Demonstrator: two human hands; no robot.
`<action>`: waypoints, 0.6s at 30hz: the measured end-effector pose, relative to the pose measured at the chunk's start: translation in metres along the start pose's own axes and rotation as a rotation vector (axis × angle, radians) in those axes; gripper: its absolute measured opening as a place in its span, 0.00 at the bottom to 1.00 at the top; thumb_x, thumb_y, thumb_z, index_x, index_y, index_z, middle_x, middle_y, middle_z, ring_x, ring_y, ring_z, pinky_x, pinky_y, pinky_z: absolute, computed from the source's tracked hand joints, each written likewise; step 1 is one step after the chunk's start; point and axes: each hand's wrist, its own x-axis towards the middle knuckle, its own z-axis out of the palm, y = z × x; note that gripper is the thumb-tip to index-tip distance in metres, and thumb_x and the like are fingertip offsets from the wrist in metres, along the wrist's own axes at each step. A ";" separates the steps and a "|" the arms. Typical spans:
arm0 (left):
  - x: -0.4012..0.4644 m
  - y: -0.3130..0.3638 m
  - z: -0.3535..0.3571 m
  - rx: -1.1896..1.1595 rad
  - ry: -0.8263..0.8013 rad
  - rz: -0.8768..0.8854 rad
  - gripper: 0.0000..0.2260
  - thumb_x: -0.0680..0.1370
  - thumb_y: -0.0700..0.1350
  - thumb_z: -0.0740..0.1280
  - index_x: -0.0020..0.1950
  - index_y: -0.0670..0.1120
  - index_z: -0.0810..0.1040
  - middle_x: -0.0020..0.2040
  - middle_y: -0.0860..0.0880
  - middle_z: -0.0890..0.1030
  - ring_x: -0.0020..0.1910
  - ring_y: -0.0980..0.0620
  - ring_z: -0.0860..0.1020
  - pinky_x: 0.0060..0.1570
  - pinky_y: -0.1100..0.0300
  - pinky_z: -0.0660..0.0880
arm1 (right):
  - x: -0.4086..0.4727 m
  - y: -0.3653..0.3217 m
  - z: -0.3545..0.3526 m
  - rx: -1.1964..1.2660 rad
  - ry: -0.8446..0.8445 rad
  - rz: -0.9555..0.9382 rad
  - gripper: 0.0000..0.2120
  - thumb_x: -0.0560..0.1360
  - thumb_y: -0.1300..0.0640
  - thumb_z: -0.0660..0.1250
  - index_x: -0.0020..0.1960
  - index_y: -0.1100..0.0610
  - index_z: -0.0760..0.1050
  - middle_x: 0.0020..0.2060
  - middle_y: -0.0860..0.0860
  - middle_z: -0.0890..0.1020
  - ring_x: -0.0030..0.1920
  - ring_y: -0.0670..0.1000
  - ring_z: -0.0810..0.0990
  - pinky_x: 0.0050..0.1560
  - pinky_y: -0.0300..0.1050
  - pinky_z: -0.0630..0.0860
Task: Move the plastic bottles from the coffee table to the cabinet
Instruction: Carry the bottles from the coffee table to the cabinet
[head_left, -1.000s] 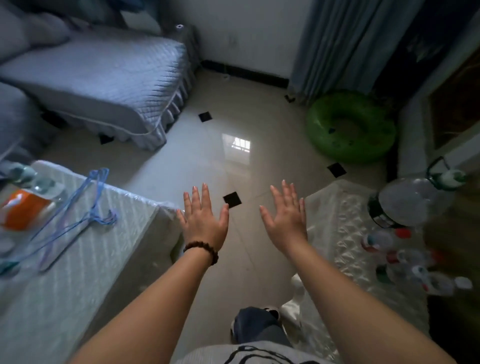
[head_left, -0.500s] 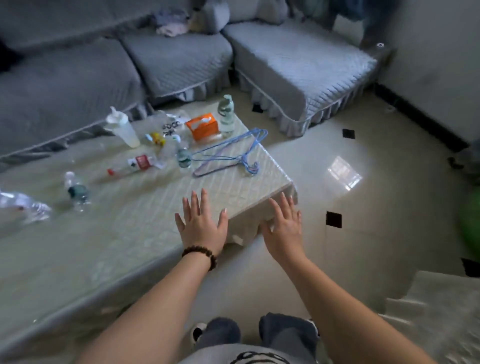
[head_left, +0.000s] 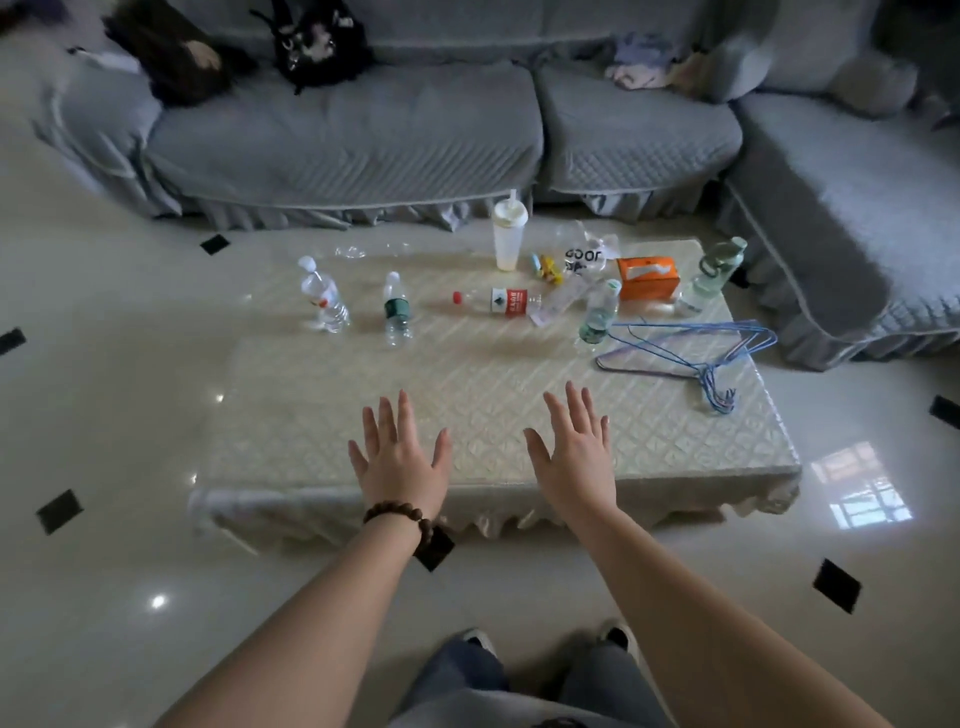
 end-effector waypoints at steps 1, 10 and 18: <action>0.004 -0.008 -0.003 -0.009 0.007 -0.026 0.32 0.79 0.61 0.55 0.79 0.51 0.48 0.79 0.48 0.51 0.78 0.47 0.46 0.74 0.43 0.45 | 0.005 -0.008 0.003 -0.011 -0.014 -0.018 0.28 0.80 0.43 0.53 0.77 0.51 0.55 0.78 0.50 0.47 0.77 0.49 0.39 0.76 0.51 0.39; 0.054 -0.044 -0.013 -0.051 0.042 -0.179 0.33 0.79 0.61 0.54 0.79 0.51 0.46 0.79 0.48 0.51 0.78 0.48 0.46 0.74 0.44 0.44 | 0.073 -0.048 0.033 -0.061 -0.121 -0.115 0.28 0.81 0.42 0.52 0.77 0.50 0.53 0.78 0.50 0.46 0.77 0.49 0.38 0.77 0.52 0.39; 0.149 -0.050 -0.011 -0.043 0.037 -0.263 0.33 0.79 0.59 0.56 0.79 0.50 0.47 0.79 0.47 0.52 0.78 0.48 0.47 0.74 0.44 0.46 | 0.174 -0.074 0.059 -0.044 -0.176 -0.146 0.27 0.81 0.44 0.53 0.77 0.52 0.55 0.78 0.50 0.49 0.78 0.50 0.40 0.77 0.53 0.41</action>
